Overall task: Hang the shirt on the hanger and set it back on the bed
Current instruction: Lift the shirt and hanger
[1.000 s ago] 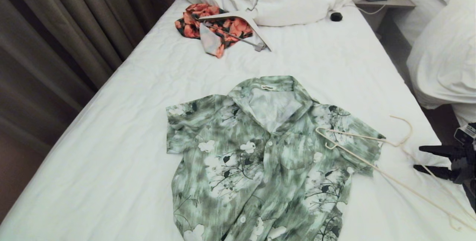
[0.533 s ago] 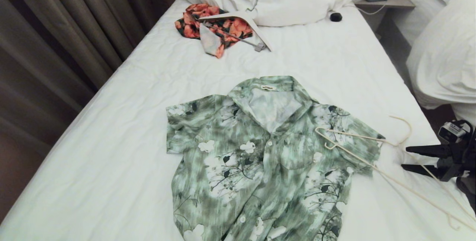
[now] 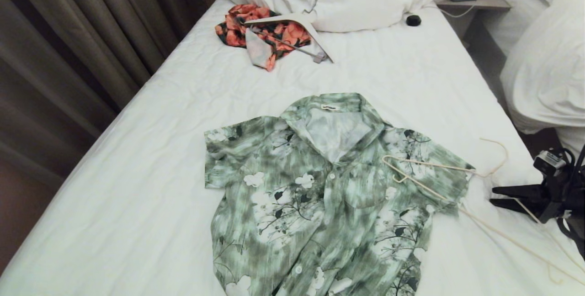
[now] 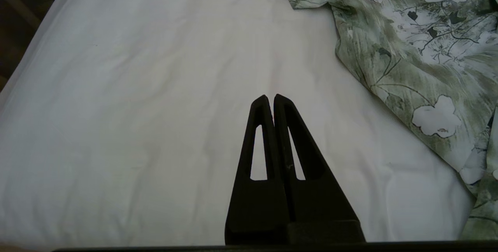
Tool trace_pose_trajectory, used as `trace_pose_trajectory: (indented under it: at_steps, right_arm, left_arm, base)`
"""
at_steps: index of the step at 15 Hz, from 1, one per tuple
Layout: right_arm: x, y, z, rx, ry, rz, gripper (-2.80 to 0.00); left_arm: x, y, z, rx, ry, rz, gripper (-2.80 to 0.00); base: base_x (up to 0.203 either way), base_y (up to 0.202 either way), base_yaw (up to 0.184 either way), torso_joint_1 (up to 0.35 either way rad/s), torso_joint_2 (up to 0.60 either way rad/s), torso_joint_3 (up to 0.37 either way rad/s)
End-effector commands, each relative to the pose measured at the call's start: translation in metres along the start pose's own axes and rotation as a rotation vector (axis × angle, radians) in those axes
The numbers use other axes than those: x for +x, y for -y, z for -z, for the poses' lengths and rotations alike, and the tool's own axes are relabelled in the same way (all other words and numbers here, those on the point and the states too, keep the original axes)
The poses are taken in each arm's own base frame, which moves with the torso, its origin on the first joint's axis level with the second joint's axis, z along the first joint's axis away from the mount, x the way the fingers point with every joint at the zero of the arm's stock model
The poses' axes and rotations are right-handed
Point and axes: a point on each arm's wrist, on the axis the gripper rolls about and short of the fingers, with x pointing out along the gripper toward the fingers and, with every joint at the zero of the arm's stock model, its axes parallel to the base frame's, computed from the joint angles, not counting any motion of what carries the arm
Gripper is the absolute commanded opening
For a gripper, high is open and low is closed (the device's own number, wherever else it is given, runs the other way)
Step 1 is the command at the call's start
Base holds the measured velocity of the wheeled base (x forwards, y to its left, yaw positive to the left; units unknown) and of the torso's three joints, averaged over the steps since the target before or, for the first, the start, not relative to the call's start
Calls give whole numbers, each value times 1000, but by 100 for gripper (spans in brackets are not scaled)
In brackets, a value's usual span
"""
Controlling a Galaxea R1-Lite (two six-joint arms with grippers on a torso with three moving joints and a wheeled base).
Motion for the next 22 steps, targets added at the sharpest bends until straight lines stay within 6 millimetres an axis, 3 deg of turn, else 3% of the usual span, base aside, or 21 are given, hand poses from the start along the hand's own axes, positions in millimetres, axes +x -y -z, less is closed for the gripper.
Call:
trace_pose_trajectory:
  at_steps: [1,6,11,15,19,22]
  right_arm:
    - [-2,-6,-1,-15,9,-6,-280]
    - [-11,-36,-1,-76,27,9,-280]
    - [-24,-91,8,-223,59,29,-280]
    - [-29,-144,16,-459,85,35,-280]
    - [-26,-193,30,-799,107,23,-280]
    - [-24,-203,48,-921,109,7,-280]
  left_arm:
    - [0,0,0,0,-3,-1,-280]
    - [0,0,0,0,-3,-1,-280]
    - [0,0,0,0,-2,-1,-280]
    - [0,0,0,0,-3,-1,-280]
    - [0,0,0,0,-3,-1,-280]
    - [0,0,0,0,-3,-1,-280]
  base:
    - [0,0,0,0,0,0]
    - [0,0,0,0,0,0]
    - [0,0,0,0,0,0]
    - [0,0,0,0,0,0]
    - [0,0,0,0,0,0]
    - [0,0,0,0,0,0]
